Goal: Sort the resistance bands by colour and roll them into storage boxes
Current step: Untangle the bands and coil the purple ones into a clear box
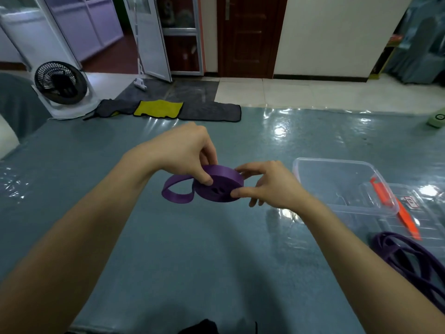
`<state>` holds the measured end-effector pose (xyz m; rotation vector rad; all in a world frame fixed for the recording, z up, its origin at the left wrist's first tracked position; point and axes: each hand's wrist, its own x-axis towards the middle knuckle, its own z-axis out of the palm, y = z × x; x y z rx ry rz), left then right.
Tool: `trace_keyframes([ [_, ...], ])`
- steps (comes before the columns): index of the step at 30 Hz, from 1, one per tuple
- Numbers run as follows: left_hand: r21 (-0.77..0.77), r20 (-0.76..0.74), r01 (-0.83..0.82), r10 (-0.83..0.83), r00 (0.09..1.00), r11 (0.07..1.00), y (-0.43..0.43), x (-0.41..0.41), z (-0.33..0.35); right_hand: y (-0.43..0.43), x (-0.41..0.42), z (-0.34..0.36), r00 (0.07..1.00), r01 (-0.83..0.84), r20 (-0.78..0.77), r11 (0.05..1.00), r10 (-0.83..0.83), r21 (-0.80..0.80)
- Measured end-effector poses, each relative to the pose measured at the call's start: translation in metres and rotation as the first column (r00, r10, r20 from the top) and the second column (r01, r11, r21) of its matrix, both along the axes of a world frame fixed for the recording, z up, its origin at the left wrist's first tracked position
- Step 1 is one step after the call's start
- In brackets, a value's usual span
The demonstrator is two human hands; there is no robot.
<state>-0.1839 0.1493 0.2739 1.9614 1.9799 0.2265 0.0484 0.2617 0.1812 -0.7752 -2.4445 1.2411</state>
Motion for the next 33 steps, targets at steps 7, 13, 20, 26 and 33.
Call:
trace_keyframes([
  [7,-0.019,-0.096,0.038,-0.039,0.995,0.999,0.013,-0.011,-0.009,-0.004,-0.018,-0.009,0.997,-0.015,0.074,0.981,0.001,0.192],
  [13,0.021,-0.079,0.063,-0.061,0.995,0.998,0.030,-0.026,-0.016,0.014,-0.054,0.005,0.991,-0.049,0.133,0.980,0.023,0.195],
  [20,-0.012,0.267,-0.066,0.067,0.961,0.998,0.027,-0.067,-0.041,0.038,-0.060,-0.008,1.000,-0.014,-0.010,0.999,0.013,-0.038],
  [26,-0.005,0.511,-0.210,0.183,0.840,0.978,0.019,-0.077,-0.085,0.044,-0.062,-0.038,0.994,0.021,-0.103,0.972,-0.046,-0.233],
  [33,-0.013,0.053,-0.106,0.106,0.993,0.994,0.025,-0.067,-0.111,0.033,-0.079,-0.060,0.955,-0.133,0.284,0.979,0.084,0.157],
])
